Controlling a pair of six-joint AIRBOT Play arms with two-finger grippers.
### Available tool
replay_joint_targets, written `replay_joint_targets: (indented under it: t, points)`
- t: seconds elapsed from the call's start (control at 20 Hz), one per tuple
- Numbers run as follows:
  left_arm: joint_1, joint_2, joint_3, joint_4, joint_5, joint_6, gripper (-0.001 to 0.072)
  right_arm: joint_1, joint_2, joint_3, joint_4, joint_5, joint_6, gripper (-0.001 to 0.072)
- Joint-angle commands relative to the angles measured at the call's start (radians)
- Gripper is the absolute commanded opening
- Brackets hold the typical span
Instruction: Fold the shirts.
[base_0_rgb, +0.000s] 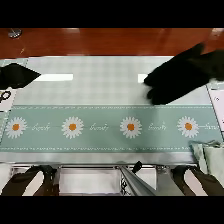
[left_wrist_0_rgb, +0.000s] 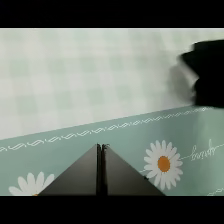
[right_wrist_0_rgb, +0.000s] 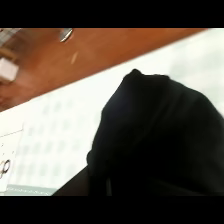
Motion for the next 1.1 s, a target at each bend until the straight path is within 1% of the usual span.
replay_joint_targets:
  t: [0.0, 0.1, 0.25, 0.35, 0.45, 0.5, 0.65, 0.7, 0.85, 1.0, 1.05]
  points:
    - [-0.001, -0.065, 0.0, 0.0, 0.0, 0.077, 0.0023, -0.164, 0.043, 0.206, -0.195, 0.239, 0.198, 0.002]
    - [-0.001, -0.092, 0.0, -0.002, 0.028, 0.097, 0.0023, -0.272, 0.043, 0.255, -0.282, 0.343, 0.236, 0.002]
    - [-0.001, -0.113, 0.0, -0.008, 0.089, 0.103, 0.0023, -0.417, 0.043, 0.269, -0.451, 0.511, 0.241, 0.002]
    - [-0.001, -0.119, 0.0, -0.008, 0.113, 0.124, 0.0023, -0.483, 0.043, 0.269, -0.628, 0.622, 0.211, 0.002]
    - [-0.001, -0.119, 0.0, -0.008, 0.134, 0.124, 0.0023, -0.52, 0.043, 0.269, -0.869, 0.713, 0.174, 0.002]
    - [-0.001, -0.119, 0.0, -0.008, 0.144, 0.124, 0.0023, -0.536, 0.06, 0.269, -0.967, 0.711, 0.191, 0.002]
    - [-0.001, -0.119, 0.0, -0.008, 0.199, 0.128, 0.0023, -0.58, 0.098, 0.269, -1.184, 0.711, 0.21, 0.002]
    - [-0.001, -0.119, 0.0, -0.008, 0.22, 0.128, 0.0023, -0.591, 0.102, 0.268, -1.22, 0.711, 0.21, 0.002]
    - [-0.001, -0.119, 0.0, -0.008, 0.301, 0.18, 0.0023, -0.606, 0.102, 0.231, -1.252, 0.711, 0.196, 0.002]
    - [-0.001, -0.119, 0.0, -0.007, 0.425, 0.191, 0.0023, -0.606, 0.117, 0.117, -1.376, 0.712, 0.16, 0.002]
    - [-0.001, -0.119, 0.0, -0.007, 0.462, 0.21, 0.0023, -0.606, 0.13, 0.074, -1.427, 0.712, 0.138, 0.0021]
